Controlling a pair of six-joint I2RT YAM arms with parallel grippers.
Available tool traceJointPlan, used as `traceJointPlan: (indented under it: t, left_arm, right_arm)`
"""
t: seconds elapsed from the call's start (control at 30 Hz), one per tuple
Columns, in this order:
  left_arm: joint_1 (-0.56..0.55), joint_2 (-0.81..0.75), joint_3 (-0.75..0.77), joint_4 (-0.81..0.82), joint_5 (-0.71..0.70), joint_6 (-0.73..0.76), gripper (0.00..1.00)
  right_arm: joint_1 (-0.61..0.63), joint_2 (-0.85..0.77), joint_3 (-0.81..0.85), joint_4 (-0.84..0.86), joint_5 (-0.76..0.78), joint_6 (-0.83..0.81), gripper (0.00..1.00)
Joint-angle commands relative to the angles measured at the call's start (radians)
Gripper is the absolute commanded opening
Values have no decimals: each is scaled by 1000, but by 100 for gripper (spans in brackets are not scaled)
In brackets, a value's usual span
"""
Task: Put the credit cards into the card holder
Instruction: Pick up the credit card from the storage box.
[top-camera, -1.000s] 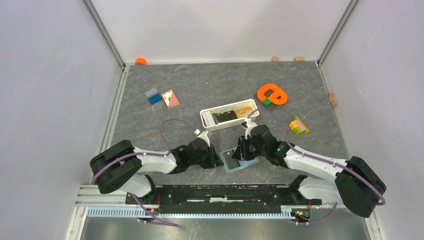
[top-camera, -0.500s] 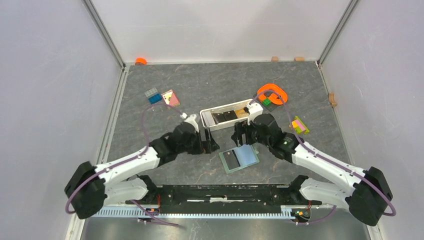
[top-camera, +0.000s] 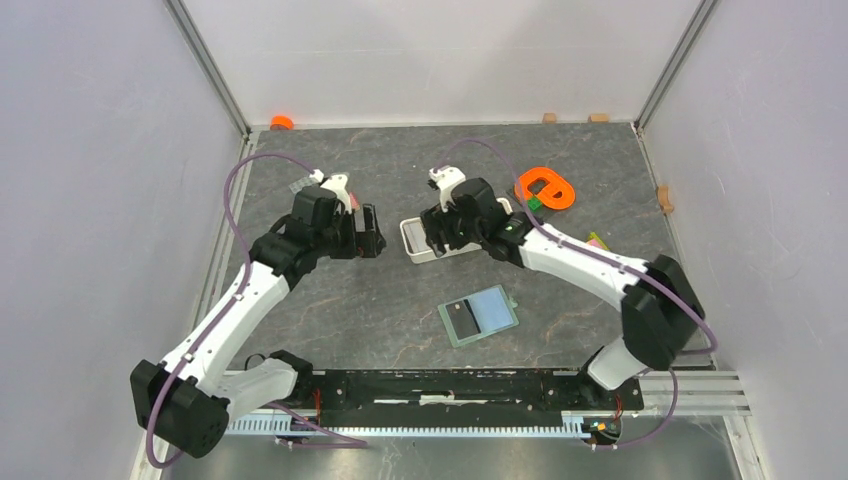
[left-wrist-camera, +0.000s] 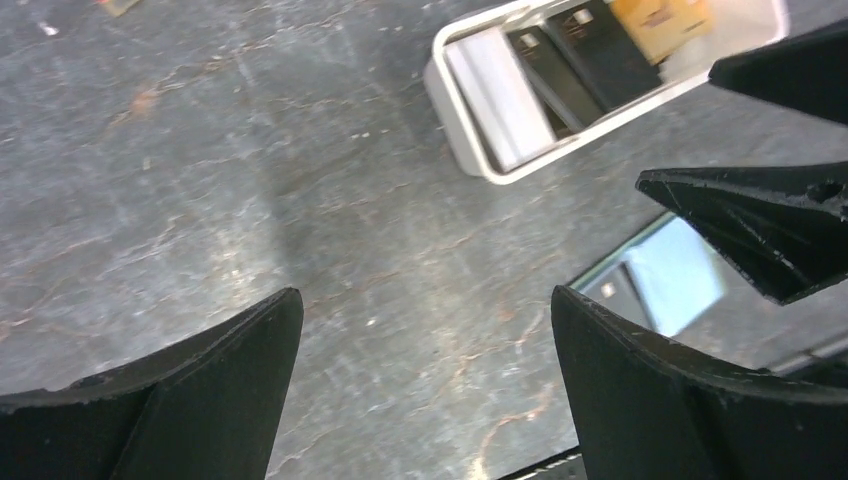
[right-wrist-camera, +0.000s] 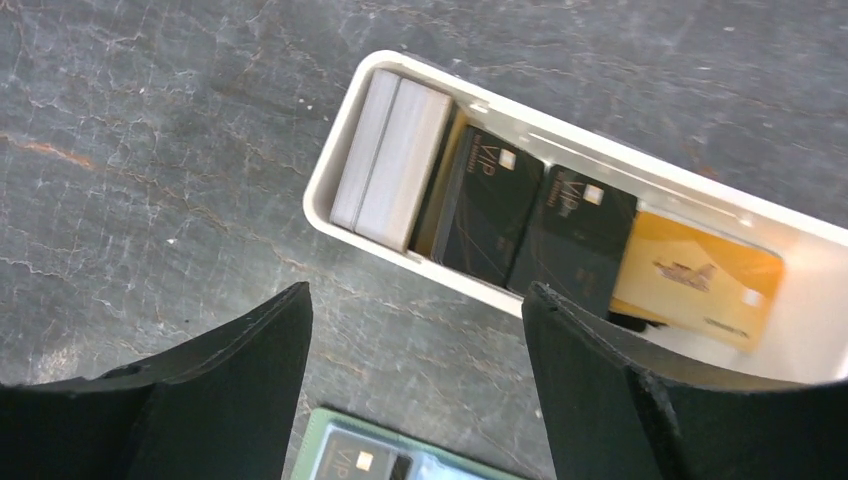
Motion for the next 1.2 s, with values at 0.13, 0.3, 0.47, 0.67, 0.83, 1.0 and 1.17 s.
traceJointPlan:
  t: [0.13, 0.3, 0.47, 0.67, 0.83, 1.0, 1.17]
  left_arm:
    - [8, -6, -51, -28, -144, 143, 100]
    - [8, -8, -49, -27, -130, 144, 100]
    - [10, -24, -54, -27, -149, 140, 100]
    - [11, -42, -57, -27, -160, 139, 100]
    - [12, -41, -57, -27, -154, 140, 100]
    - [13, -43, -59, -26, -151, 138, 100]
    - [13, -46, -60, -24, -149, 139, 100]
  right_arm:
    - [1, 199, 169, 53, -171, 18, 87]
    - [2, 298, 218, 69, -189, 58, 90]
    - [4, 365, 247, 83, -183, 85, 91]
    - [15, 412, 271, 65, -124, 82, 91]
    - [24, 448, 298, 58, -150, 87, 90]
    - [44, 464, 336, 44, -167, 89, 88]
    - [53, 446, 353, 30, -158, 90, 87]
